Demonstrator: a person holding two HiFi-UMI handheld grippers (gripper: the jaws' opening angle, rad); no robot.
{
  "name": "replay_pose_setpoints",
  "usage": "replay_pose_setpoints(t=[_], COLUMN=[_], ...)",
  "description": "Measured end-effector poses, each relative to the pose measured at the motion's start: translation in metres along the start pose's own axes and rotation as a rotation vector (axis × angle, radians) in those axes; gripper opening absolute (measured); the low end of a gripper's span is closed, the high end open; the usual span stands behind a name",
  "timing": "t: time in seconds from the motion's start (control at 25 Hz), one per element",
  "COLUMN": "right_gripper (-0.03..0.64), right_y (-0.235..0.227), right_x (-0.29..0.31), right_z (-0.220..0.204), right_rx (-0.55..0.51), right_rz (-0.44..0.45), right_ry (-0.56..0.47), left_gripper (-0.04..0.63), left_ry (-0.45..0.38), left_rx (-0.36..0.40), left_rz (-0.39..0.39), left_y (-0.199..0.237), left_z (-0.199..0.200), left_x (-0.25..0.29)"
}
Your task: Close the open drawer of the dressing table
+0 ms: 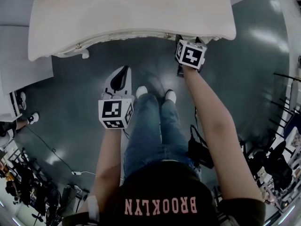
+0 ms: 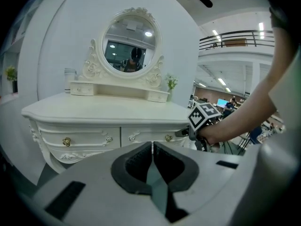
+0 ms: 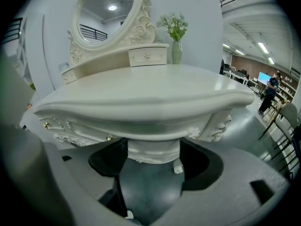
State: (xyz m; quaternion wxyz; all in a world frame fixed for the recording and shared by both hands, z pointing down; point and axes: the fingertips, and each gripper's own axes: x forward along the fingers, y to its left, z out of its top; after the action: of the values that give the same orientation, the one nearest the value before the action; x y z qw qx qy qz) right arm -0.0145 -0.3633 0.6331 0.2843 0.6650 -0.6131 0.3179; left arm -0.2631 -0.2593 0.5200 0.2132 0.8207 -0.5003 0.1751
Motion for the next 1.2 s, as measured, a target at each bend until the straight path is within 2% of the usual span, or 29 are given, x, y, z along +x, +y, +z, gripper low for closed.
replay_pose_setpoints(t=[0.32, 0.56, 0.64, 0.72, 0.84, 0.96, 1.2], right_gripper=[0.305, 0.298, 0.235, 0.202, 0.121, 0.009, -0.002], right_y=[-0.002, 0.007, 0.01, 0.014, 0.017, 0.019, 0.021], right_x=[-0.017, -0.043, -0.053, -0.063, -0.078, -0.094, -0.132], right_z=[0.0, -0.011, -0.015, -0.017, -0.015, -0.011, -0.009], right_rx=[0.01, 0.066, 0.085, 0.084, 0.038, -0.016, -0.041], right_rz=[-0.051, -0.025, -0.006, 0.011, 0.038, 0.071, 0.174], right_ry=[-0.054, -0.078, -0.078, -0.082, -0.101, -0.126, -0.184], left_gripper=[0.011, 0.011, 0.011, 0.011, 0.011, 0.011, 0.011], left_ry=[-0.005, 0.011, 0.008, 0.006, -0.014, -0.042, -0.088], left_rx=[0.025, 0.042, 0.05, 0.059, 0.056, 0.048, 0.049], left_rz=[-0.064, -0.125, -0.139, -0.147, -0.147, -0.138, -0.098], left_y=[0.002, -0.001, -0.004, -0.006, -0.011, -0.021, -0.043], left_z=[0.005, -0.003, -0.001, 0.001, 0.008, 0.015, 0.025], left_x=[-0.006, -0.002, -0.001, -0.001, -0.004, -0.011, -0.031])
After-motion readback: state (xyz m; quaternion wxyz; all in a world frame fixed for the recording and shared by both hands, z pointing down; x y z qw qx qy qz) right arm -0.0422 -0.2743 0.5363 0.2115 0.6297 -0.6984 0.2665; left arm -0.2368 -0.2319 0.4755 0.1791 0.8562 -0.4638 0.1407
